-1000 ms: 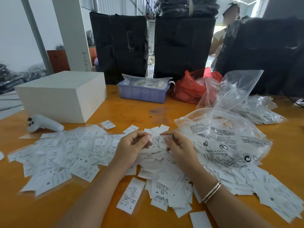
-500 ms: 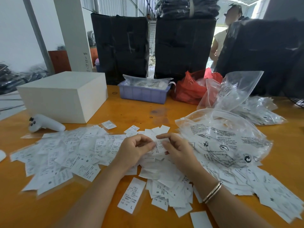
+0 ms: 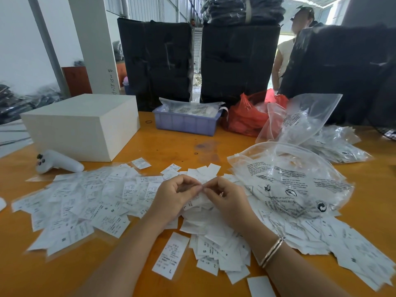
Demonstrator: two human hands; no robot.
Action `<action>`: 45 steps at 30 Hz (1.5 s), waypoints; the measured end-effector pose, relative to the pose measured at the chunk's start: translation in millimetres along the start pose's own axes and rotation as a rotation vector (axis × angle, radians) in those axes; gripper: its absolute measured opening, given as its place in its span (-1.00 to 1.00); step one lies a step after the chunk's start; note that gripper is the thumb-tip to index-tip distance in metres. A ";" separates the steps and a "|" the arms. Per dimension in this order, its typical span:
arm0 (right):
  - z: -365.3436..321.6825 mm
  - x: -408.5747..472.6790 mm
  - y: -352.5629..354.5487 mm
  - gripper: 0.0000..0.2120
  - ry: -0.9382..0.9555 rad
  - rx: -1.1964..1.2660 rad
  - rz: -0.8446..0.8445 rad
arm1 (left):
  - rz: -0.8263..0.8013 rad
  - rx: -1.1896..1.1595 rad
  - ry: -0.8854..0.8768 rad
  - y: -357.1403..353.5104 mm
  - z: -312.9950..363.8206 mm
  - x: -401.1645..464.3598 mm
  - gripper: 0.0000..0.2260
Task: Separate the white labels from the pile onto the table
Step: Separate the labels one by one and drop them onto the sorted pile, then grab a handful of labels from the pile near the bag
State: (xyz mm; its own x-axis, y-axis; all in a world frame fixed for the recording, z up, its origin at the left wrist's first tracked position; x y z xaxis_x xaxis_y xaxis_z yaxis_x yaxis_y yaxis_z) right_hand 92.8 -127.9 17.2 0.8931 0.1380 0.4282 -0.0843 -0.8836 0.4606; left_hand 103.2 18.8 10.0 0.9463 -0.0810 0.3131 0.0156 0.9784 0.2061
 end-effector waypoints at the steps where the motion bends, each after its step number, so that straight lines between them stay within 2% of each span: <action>1: -0.9 -0.1 -0.4 -0.82 0.012 -0.035 -0.006 | 0.011 0.003 0.000 1.1 0.3 -0.1 -0.91; 3: -3.7 -0.9 -2.1 -0.87 0.042 -0.076 -0.031 | 0.033 0.009 -0.001 3.5 1.0 -0.1 -0.92; 6: -11.2 -2.9 -2.5 -0.76 0.099 -0.077 -0.040 | 0.048 0.006 0.006 5.8 1.4 0.0 -0.93; 9: -11.5 -3.0 -1.5 -0.80 0.114 -0.055 -0.011 | 0.044 0.007 0.010 6.6 2.1 -0.7 -0.93; 13: -7.8 -1.2 5.3 -0.63 0.070 0.014 0.066 | 0.021 0.090 -0.033 4.0 6.3 -1.5 -0.89; 17: -11.9 -1.6 8.6 -0.62 0.094 0.025 0.090 | 0.049 0.176 -0.082 4.2 9.6 -3.0 -0.85; 20: -14.8 5.3 25.1 -0.67 0.080 0.009 0.209 | 0.239 0.264 -0.088 22.2 10.3 -3.0 -0.89; 23: -14.2 16.7 60.9 -0.78 0.058 -0.007 0.404 | 0.408 0.484 -0.064 37.6 10.6 -4.3 -0.94; 26: -8.4 24.6 103.9 -0.81 0.034 -0.103 0.586 | 0.466 0.630 0.009 44.2 5.7 -5.3 -0.84; 28: 0.2 29.1 125.0 -0.78 -0.014 -0.227 0.631 | 0.459 0.761 0.055 45.4 1.6 -5.2 -0.76; 31: 34.8 37.3 149.5 -0.70 -0.240 -0.415 0.568 | 0.424 0.973 0.132 45.9 -4.7 -3.7 -0.64; 34: 76.6 41.9 150.2 -0.71 -0.518 -0.753 0.205 | 0.408 1.062 0.128 45.1 -5.7 -2.6 -0.59; 36: 89.8 38.7 143.2 -0.72 -0.609 -0.904 0.035 | 0.388 1.029 0.058 39.5 -2.8 -1.1 -0.62; 38: 92.4 37.5 137.7 -0.76 -0.594 -0.955 0.009 | 0.332 0.997 -0.022 30.1 -0.1 0.7 -0.68; 40: 90.0 36.8 136.2 -0.79 -0.566 -0.962 0.052 | 0.249 0.967 -0.098 20.2 0.9 1.0 -0.74; 45: 86.1 33.6 141.0 -0.88 -0.604 -0.854 0.139 | 0.083 0.869 -0.235 1.3 2.9 -2.0 -0.81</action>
State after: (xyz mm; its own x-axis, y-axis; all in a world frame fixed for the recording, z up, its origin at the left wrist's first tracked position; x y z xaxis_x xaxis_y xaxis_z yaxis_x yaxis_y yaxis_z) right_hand 149.0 -286.3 29.6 0.9038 -0.3930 0.1692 -0.2761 -0.2338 0.9323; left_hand 100.4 19.7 12.3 0.8415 -0.1469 0.5199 -0.3896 0.5016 0.7724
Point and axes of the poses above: each hand's wrist, its own x-axis towards the middle knuckle, its own y-axis out of the back of the hand, z = x × y, the point moved 7 cm from there along x, towards the middle knuckle, and after that the axes turned 1 degree about -y, right-handed, at the moved point
